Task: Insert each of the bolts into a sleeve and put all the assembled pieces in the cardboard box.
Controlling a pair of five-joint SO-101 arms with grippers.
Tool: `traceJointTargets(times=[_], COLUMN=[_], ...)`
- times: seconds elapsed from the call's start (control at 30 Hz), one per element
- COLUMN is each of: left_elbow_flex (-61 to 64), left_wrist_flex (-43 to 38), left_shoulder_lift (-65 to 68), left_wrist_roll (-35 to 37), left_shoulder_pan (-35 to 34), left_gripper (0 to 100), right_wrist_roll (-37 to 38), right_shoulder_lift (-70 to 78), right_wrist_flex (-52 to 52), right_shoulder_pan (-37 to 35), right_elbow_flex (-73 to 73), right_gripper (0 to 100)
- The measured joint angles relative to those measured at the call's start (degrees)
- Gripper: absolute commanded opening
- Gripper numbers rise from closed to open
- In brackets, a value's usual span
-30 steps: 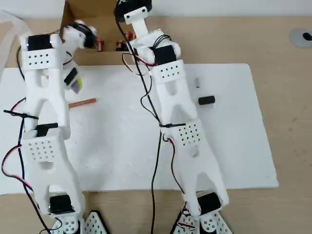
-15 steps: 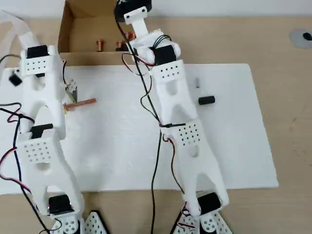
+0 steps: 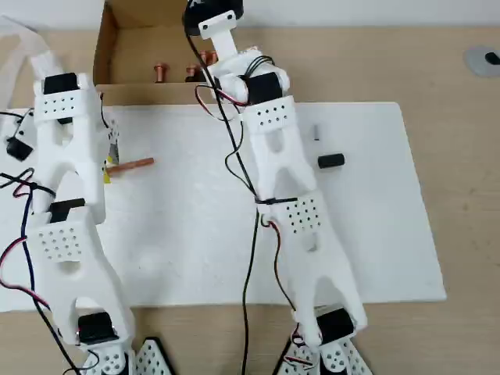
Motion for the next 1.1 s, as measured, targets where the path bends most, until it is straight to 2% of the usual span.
traceJointTargets(times=[0.13, 0.3, 0.6, 0.93, 1.0, 1.07, 1.1], left_elbow_flex=[0.00, 0.00, -0.09, -6.95, -7.47, -8.09, -8.35], left_wrist_flex=[0.00, 0.00, -1.58, -0.97, -0.88, -1.05, -1.23], left_shoulder_lift=[0.00, 0.00, 4.40, 12.13, 12.66, 12.84, 13.19], left_wrist_roll=[6.07, 9.76, 10.46, 10.37, 10.37, 10.37, 10.11], left_shoulder_pan=[0.00, 0.00, 0.00, 0.44, 0.44, 0.44, 0.44], left_gripper=[17, 17, 17, 17, 12, 1, 1], right_wrist_roll=[0.00, 0.00, 0.00, 0.00, 0.00, 0.00, 0.00], right_shoulder_lift=[0.00, 0.00, 0.00, 0.00, 0.00, 0.00, 0.00], right_wrist_flex=[0.00, 0.00, 0.00, 0.00, 0.00, 0.53, 1.05], right_shoulder_pan=[0.00, 0.00, 0.00, 0.00, 0.00, 0.00, 0.00], right_elbow_flex=[0.00, 0.00, 0.00, 0.00, 0.00, 0.00, 0.00], right_gripper=[24.2, 24.2, 24.2, 24.2, 24.2, 24.2, 24.2])
